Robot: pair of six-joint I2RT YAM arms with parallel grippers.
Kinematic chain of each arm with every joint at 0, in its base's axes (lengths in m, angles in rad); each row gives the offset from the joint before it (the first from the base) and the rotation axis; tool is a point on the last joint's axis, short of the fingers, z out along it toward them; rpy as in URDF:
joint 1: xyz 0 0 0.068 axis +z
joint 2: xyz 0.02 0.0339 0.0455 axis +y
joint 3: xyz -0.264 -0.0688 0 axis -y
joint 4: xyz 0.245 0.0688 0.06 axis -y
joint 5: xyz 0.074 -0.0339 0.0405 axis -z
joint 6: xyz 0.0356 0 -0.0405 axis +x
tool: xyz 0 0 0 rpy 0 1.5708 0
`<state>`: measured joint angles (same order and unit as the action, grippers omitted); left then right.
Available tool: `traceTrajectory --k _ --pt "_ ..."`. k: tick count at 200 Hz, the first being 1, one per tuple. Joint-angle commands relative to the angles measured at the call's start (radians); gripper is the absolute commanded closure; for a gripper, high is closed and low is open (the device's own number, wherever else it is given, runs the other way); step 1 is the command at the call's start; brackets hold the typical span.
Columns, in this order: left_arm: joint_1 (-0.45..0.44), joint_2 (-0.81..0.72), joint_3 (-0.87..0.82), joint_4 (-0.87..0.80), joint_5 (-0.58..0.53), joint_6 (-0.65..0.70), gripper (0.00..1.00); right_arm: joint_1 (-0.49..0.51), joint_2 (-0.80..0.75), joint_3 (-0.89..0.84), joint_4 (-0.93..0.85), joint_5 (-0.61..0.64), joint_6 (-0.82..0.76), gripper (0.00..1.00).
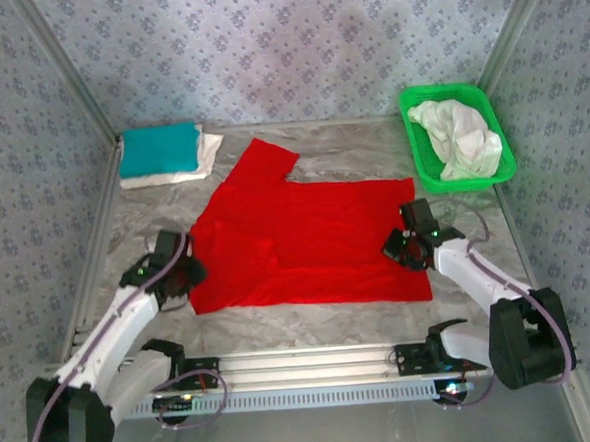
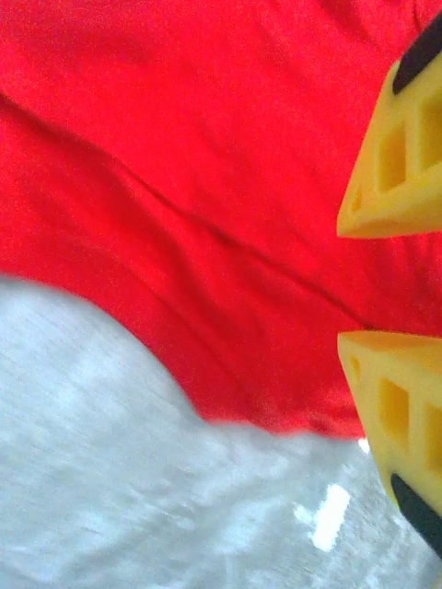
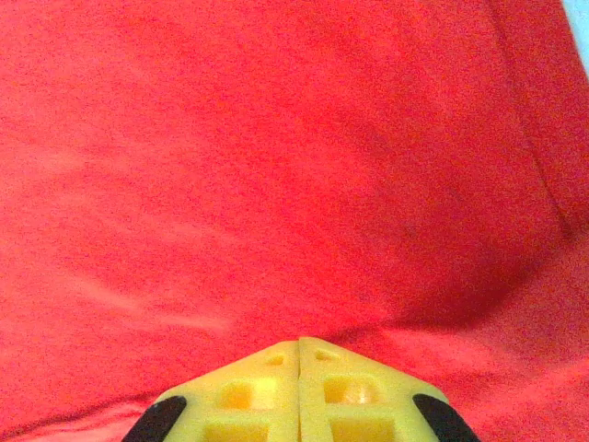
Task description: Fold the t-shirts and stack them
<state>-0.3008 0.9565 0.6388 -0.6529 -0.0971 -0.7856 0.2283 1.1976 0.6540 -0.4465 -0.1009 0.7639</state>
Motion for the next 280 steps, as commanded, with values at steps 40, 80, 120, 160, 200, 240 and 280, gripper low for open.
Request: traceTrajectory --k 40,80,120,160,200,240,280 --pt "0.005 0.715 0.874 0.138 0.151 0.561 0.48 0.023 0.301 0.493 0.058 -0.133 -0.345 0.76" --pt "0.011 1.175 1.461 0.081 0.244 0.691 0.44 0.001 0.42 0.602 0.151 -0.156 -0.385 0.73" --pt "0.015 1.568 2.022 -0.055 0.309 0.707 0.44 -0.021 0.445 0.551 0.257 -0.23 -0.358 0.73" --pt "0.041 1.768 2.185 -0.017 0.343 0.646 0.42 -0.031 0.447 0.502 0.267 -0.255 -0.349 0.73" --pt "0.072 1.849 2.176 0.068 0.379 0.594 0.37 -0.02 0.444 0.478 0.28 -0.274 -0.341 0.73" --pt "0.096 1.911 2.175 0.104 0.379 0.522 0.35 -0.009 0.459 0.464 0.297 -0.289 -0.333 0.73" --pt "0.111 1.947 2.175 0.148 0.445 0.421 0.28 -0.005 0.455 0.455 0.31 -0.299 -0.335 0.73"
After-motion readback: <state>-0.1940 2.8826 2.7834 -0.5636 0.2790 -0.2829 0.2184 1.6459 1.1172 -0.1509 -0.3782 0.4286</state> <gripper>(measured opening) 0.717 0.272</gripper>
